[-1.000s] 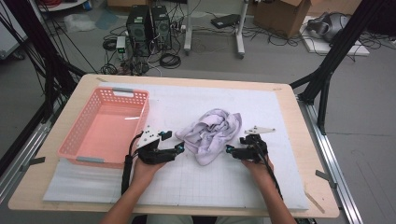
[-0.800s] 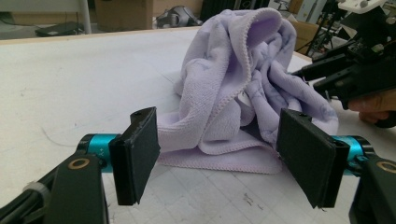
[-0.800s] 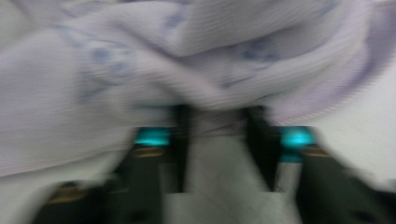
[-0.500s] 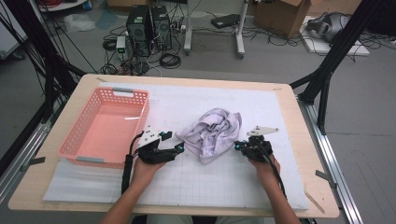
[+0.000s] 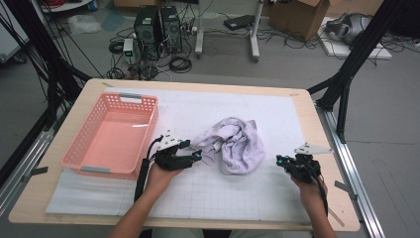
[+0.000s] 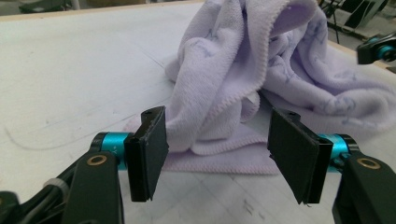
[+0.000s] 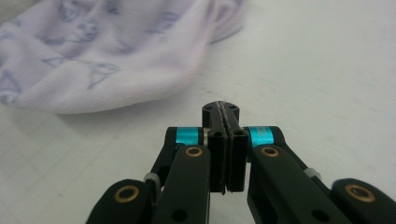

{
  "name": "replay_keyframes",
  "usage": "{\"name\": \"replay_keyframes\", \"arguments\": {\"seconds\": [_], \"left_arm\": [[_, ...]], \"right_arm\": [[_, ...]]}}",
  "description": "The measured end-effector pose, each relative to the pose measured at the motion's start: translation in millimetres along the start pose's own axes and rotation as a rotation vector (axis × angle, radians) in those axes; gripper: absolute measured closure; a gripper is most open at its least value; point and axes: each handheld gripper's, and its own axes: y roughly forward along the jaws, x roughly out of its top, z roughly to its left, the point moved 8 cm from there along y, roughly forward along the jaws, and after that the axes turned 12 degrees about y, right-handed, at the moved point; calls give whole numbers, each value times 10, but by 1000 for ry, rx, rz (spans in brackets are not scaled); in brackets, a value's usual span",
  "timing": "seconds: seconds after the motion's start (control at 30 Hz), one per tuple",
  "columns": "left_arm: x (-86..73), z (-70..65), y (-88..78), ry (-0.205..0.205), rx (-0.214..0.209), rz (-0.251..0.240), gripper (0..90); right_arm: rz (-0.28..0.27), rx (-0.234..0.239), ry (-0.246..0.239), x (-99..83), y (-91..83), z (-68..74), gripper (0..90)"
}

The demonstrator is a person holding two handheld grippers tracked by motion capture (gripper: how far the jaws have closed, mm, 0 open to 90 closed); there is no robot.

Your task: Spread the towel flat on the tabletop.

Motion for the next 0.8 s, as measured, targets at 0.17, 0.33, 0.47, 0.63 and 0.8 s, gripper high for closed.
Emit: {"name": "replay_keyframes", "arguments": {"seconds": [0.17, 0.33, 0.47, 0.63, 0.8], "left_arm": [[13, 43, 225, 2, 25, 63, 394], [-34, 76, 253, 1, 49, 102, 739], [8, 126, 145, 17, 69, 89, 762], [60, 196, -31, 24, 91, 63, 763], [36, 177, -137, 37, 87, 54, 763]], "right_arm": [[-63, 62, 105, 98, 17, 24, 559], [-2, 101, 72, 151, 398, 293, 404], [83, 64, 39, 119, 700, 380, 421], [96, 87, -27, 107, 622, 410, 850], [66, 117, -35, 30, 287, 357, 853]]}}
